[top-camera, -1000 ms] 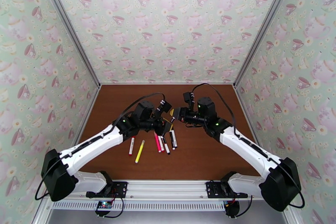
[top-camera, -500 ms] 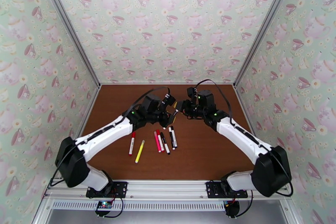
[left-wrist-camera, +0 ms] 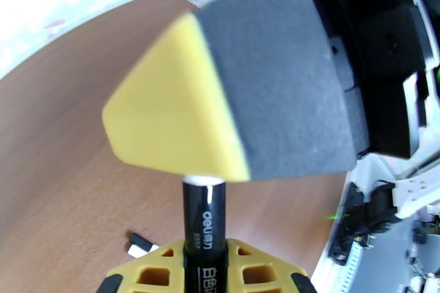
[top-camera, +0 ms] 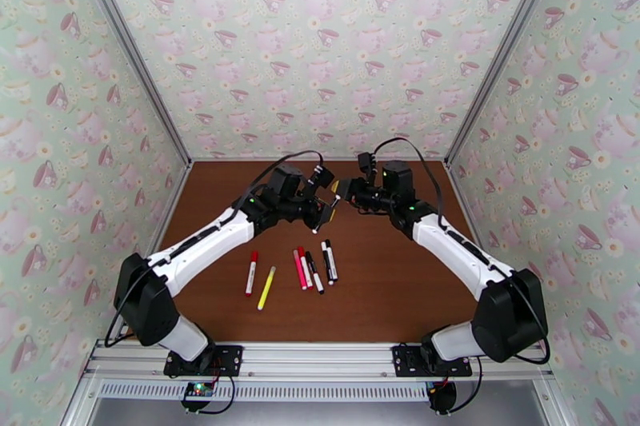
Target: Open the pen caps
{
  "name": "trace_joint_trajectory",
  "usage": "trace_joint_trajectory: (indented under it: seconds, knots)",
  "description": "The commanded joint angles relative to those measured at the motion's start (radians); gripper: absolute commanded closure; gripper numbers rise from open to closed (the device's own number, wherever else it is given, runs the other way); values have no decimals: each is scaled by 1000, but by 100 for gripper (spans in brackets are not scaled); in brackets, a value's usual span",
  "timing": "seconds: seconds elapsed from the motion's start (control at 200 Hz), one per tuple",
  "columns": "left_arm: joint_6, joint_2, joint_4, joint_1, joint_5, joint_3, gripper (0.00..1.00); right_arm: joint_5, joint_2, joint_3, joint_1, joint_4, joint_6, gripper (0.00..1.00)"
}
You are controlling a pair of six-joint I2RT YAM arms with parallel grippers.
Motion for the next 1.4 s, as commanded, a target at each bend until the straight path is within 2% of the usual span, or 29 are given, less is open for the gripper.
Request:
trace_joint_trajectory:
  seconds: [0.0,0.135,0.195,0.406,0.506,0.751,1.067,1.397]
  knots:
    - [39,-19,-122,-83,-137,-36,100,181,-23,-4,-35,19,13,100]
    - [47,-21,-107,-138,-247,-64,100,270,-50,-7,-36,-65,14,100]
    - [51,-31,-102,-152,-258,-81,100,296,-62,-2,-35,-97,8,100]
    - [-19,-104,-20,-124,-111,-156,100,257,-70,27,-36,-182,-71,100]
    - [-77,-150,43,-86,-54,-193,100,243,-73,21,-36,-287,-154,100]
    - [-234,-204,217,43,24,-310,100,352,-47,-25,-36,-549,-355,100]
    - [-245,-229,225,67,-23,-337,100,478,119,-19,-36,-629,-471,99]
    - [-241,-238,230,68,-29,-371,100,551,353,102,-42,-665,-532,98]
